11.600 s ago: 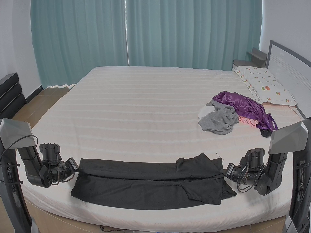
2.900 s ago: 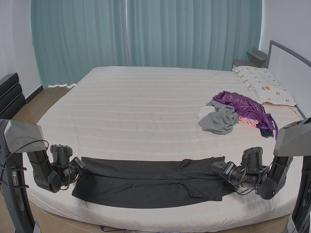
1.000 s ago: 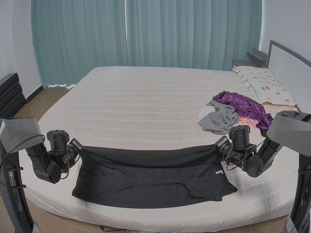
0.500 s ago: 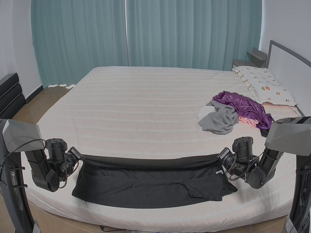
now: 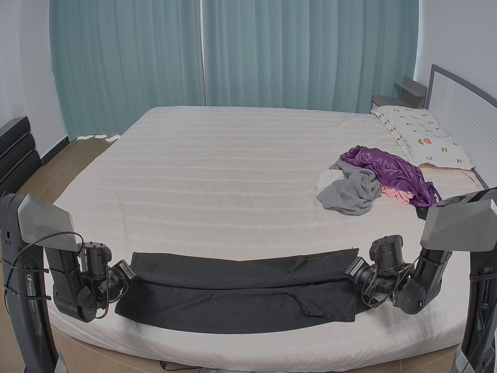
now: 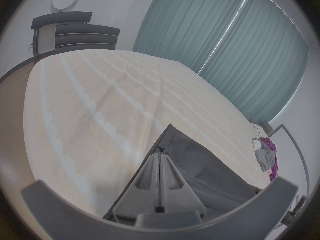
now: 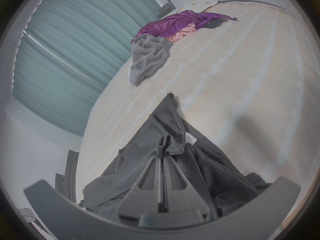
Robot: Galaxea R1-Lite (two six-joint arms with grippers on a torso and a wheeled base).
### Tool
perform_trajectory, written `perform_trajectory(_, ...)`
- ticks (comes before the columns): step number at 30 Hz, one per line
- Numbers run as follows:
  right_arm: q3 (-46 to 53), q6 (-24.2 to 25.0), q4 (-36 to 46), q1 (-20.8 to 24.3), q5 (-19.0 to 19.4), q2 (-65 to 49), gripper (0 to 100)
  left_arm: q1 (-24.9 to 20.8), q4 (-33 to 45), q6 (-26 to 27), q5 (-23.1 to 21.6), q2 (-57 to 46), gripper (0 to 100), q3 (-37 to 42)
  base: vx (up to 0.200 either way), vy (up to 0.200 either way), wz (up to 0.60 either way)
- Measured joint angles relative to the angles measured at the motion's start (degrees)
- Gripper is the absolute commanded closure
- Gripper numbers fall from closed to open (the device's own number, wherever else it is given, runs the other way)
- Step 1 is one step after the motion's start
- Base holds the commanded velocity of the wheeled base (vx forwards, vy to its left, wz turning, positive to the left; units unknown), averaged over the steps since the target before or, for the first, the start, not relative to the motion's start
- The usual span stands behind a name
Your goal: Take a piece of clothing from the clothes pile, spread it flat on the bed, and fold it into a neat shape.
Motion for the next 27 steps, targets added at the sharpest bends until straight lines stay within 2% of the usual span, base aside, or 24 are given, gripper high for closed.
perform_trajectory(17, 1.65, 0.1, 0.04, -0.35, 0.82, -1.93, 100, 0.02, 0.05, 0.02, 0.04, 0.3, 100, 0.52, 0.0, 0.0, 0.0)
perform_trajectory(24, 2.12, -0.3, 0.79, -0.09, 1.89, -1.32, 100, 0.0, 0.29, 3.69, 0.0, 0.15, 100, 2.17, 0.0, 0.0, 0.0)
perform_trajectory(25, 2.17, -0.61, 0.74, -0.07, 1.94, -1.18, 100, 0.0, 0.24, 3.74, 0.0, 0.2, 0, 2.23, 0.0, 0.0, 0.0)
perform_trajectory(26, 2.26, -1.13, 0.72, -0.05, 2.0, -0.99, 0, -0.02, 0.24, 3.74, -0.02, 0.28, 0, 2.23, 0.0, 0.0, 0.0)
perform_trajectory(27, 2.36, -1.35, 0.74, 0.0, 2.02, -0.82, 0, -0.05, 0.22, 3.74, -0.05, 0.37, 0, 2.21, 0.0, 0.0, 0.0)
